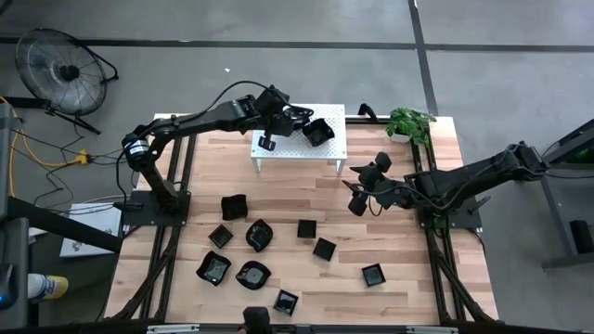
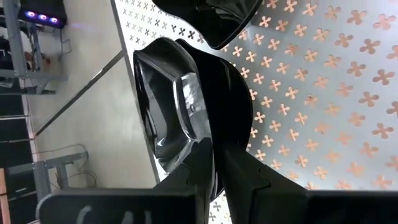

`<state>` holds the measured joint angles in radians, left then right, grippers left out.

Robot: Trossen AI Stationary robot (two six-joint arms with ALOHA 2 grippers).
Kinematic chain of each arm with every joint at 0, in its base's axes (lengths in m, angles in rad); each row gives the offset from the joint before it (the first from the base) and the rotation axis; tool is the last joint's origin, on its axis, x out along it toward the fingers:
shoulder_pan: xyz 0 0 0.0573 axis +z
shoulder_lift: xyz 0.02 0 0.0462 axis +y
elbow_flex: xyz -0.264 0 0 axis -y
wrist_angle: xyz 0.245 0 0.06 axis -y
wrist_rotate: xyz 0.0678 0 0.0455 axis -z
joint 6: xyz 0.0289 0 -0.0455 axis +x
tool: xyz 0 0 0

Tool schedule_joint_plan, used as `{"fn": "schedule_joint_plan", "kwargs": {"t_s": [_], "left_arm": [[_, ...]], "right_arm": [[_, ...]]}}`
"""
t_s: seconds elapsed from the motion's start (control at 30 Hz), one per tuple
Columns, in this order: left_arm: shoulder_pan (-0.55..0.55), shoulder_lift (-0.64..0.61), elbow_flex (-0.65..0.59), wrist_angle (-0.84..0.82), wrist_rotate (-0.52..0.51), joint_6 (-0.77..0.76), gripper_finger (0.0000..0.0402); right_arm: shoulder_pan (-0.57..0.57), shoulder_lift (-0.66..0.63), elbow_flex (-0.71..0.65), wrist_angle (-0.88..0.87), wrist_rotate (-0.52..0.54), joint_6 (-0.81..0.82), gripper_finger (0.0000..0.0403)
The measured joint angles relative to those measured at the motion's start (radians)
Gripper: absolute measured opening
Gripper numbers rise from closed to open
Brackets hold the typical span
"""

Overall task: Pick & Place Mini shaped plates
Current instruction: Stack the black leaf-shaped plate on top of the black leaf-shaped plate on the shelf

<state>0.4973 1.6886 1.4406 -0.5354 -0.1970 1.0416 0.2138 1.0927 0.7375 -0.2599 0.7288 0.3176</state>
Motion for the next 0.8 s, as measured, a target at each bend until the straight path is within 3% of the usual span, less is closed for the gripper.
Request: {"fn": "schedule_joint_plan", "kwargs": {"t_s": [0.4, 0.8], "left_arm": [[0.000, 0.000, 0.000, 0.019, -0.051, -0.024, 0.0108], [-0.001, -0.001, 0.000, 0.015, -0.057, -0.134, 0.0115]], "right_arm": [[0.000, 0.000, 0.000, 0.000, -0.003, 0.000, 0.0209], [0.000, 0.000, 0.000, -0.014, -0.003, 0.019, 0.0209]]}}
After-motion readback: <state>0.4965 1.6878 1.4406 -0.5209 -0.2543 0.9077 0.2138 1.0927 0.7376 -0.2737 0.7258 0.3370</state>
